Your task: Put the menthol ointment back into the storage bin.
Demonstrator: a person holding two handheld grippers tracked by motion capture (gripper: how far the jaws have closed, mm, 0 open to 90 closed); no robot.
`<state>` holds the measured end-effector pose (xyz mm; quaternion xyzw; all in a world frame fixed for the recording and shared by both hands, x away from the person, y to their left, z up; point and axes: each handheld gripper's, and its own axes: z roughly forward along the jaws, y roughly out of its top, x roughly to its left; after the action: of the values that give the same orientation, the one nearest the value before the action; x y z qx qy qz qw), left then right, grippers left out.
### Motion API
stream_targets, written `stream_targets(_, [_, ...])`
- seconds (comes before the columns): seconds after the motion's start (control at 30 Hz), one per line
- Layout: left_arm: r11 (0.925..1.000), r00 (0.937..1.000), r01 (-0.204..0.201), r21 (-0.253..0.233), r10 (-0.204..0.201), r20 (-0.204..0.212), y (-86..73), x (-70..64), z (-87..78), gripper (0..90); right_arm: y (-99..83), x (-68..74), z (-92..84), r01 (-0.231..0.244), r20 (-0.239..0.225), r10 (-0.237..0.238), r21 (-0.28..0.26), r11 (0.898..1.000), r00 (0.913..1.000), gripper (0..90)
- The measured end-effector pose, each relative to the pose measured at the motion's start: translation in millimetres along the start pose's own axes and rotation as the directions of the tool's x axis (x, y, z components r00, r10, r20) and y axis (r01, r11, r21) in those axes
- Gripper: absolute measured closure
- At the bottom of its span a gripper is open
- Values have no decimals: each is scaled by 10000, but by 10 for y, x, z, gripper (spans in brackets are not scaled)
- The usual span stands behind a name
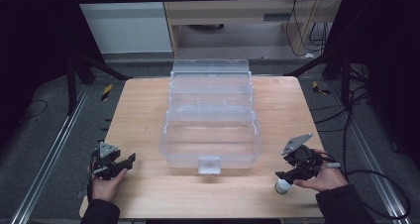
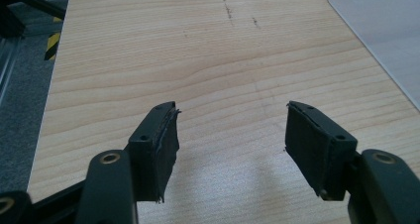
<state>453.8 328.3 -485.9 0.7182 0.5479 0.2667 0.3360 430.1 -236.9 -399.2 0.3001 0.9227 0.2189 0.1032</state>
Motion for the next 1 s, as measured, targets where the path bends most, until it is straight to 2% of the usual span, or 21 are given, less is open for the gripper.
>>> stream_targets(0.17, [10000,10000,-6,2,6,3,0,0,0,371,-16,44,29,306,-266,-292,565,9979,9992,374])
stream_targets(0.23, [10000,10000,-7,5,7,7,0,0,0,371,-18,45,36,406,-304,-389,586,9975,9988,373])
stream_targets(0.4, [10000,10000,-23,16,23,14,0,0,2,371,-40,84,81,611,-509,-554,1176,9912,9972,370])
stream_targets(0.87, [10000,10000,-38,38,38,13,-1,-1,4,371,-105,94,206,935,-927,-776,1818,9789,9927,399])
stream_targets(1.0, [10000,10000,-36,34,36,15,0,0,4,371,-110,96,240,909,-895,-746,1941,9768,9932,419])
